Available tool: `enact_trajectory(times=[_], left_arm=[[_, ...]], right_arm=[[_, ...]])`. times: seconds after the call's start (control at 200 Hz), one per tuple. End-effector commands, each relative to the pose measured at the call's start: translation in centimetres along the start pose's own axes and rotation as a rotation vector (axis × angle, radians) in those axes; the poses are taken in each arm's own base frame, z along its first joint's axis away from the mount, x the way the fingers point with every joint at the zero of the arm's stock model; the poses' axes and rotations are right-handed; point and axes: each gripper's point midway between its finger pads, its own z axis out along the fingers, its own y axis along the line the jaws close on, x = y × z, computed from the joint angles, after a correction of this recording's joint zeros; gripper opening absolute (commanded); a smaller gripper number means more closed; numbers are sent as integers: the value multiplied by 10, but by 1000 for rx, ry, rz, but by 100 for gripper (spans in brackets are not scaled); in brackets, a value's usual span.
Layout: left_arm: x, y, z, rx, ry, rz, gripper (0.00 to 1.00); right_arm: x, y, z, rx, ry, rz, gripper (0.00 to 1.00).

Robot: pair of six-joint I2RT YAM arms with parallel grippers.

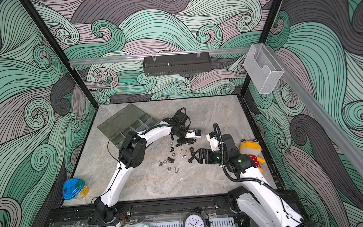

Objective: Sort the screws and nuts into containers
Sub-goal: Pick up the nut at the center of the table.

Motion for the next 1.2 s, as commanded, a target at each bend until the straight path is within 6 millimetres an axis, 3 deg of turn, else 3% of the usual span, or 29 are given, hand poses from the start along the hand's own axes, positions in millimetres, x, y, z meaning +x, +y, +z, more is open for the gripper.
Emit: enact_trajectory(times=[0.0, 0.48, 0.59, 0.756, 0.996, 1.196], left_arm=[[0, -8, 4, 32, 27, 24, 26], [-24, 4, -11, 5, -31, -15, 10], [-35, 10, -27, -18, -62, -42, 9], [-43, 26, -68, -88, -92, -128, 8], [-20, 24, -118, -207, -124, -258, 7], [25, 7, -161, -328, -57, -417, 6]], right_arm=[[1, 0, 0, -8, -2, -2, 100], [3, -1, -2, -12, -11, 6, 100], [3, -2, -1, -8, -9, 7, 100], [1, -3, 2, -8, -12, 5, 100], [-11, 4, 14, -44, -4, -5, 99], [-27, 17, 30, -90, 8, -34, 99]])
